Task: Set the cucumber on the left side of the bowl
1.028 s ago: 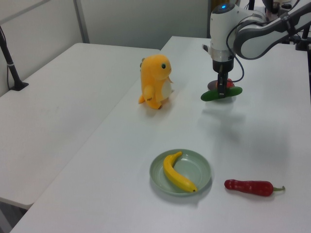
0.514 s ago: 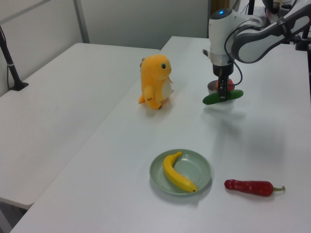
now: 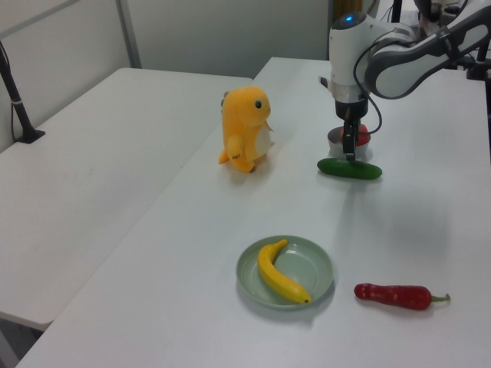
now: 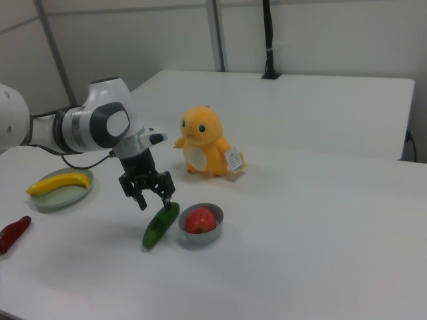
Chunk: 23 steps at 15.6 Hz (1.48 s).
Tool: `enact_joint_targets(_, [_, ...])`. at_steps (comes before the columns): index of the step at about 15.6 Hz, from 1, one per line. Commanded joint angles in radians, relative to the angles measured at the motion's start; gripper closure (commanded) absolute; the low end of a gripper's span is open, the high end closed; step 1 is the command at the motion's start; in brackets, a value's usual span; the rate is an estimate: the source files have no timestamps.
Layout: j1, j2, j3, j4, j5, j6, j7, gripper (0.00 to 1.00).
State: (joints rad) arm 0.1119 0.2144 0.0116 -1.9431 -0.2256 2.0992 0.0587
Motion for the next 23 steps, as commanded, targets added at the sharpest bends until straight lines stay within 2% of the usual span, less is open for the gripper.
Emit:
enact_joint_targets(1, [0.0, -0.049, -0.002, 0.003, 0.041, -0.007, -0.02, 0.0])
enact_joint_targets(9, [0.0, -0.202, -0.001, 0.03, 0.227, -0.062, -0.016, 0.0])
enact_joint_targets(15, [-0.001, -0.201, 0.008, 0.084, 0.233, -0.119, 0.17, 0.0])
enact_joint_targets(17, [-0.003, -0.193, 0.008, 0.108, 0.23, -0.177, 0.173, 0.0])
enact_joint_targets(23, [-0.012, -0.17, 0.01, 0.11, 0.23, -0.177, 0.171, 0.0])
